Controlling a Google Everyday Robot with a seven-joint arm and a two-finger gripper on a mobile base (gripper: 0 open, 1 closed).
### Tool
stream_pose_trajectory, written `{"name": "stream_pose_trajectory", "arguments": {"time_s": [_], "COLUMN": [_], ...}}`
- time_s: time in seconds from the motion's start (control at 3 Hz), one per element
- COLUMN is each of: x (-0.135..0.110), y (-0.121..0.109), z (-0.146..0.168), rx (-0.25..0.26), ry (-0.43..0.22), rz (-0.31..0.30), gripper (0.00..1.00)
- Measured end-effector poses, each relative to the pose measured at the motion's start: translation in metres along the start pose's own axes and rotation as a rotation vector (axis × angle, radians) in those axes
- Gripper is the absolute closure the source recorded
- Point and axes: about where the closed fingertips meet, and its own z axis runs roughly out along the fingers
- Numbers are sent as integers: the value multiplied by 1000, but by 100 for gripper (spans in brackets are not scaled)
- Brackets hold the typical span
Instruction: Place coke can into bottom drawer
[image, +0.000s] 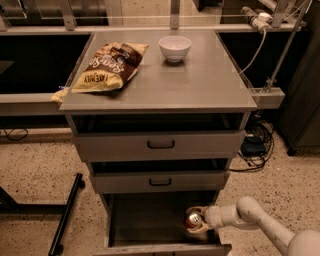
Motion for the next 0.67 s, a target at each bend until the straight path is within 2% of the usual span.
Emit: {"name": "stream_pose_trajectory", "arguments": {"time_s": [0.67], "x": [23], "y": [-6], "z": [23], "rx": [-27], "ry": [-12], "rz": [23], "gripper": [100]}}
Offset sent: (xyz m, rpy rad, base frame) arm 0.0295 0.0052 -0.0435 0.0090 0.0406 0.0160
